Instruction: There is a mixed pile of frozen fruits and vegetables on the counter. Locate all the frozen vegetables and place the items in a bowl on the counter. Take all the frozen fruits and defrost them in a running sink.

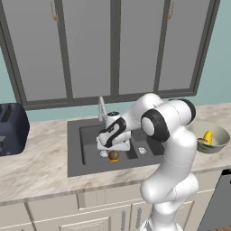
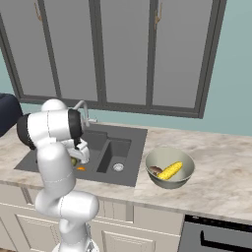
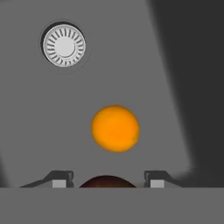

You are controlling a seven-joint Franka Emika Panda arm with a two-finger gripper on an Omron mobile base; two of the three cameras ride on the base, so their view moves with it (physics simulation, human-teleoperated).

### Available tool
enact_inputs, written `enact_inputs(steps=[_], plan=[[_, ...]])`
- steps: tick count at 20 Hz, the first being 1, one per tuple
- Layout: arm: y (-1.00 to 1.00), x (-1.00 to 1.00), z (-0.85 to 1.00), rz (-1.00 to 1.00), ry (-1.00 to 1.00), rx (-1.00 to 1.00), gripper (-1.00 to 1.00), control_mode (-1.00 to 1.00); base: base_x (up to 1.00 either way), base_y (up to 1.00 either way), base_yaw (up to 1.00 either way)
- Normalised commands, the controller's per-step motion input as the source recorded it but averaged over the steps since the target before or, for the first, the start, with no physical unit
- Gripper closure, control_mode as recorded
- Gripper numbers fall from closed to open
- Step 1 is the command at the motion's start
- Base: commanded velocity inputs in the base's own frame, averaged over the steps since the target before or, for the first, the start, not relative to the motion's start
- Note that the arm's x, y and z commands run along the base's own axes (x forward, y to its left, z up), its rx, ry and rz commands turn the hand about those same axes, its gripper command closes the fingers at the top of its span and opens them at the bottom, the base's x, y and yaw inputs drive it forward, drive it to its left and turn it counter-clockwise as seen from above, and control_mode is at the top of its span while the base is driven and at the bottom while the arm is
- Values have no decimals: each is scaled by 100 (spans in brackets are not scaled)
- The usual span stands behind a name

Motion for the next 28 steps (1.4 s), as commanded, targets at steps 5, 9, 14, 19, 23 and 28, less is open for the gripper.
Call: enact_inputs(steps=[5, 9, 14, 19, 23, 28], plan=[[0, 18, -18, -2, -1, -2, 100, -100, 0, 0, 0], [1, 12, -17, -1, -3, -1, 100, -100, 0, 0, 0], [1, 5, -13, 0, -3, 0, 100, -100, 0, 0, 0], [4, 0, -8, 0, 0, 0, -100, -100, 0, 0, 0], [0, 2, -8, 0, 0, 0, -100, -100, 0, 0, 0], [0, 3, -11, 0, 0, 0, -100, -100, 0, 0, 0]])
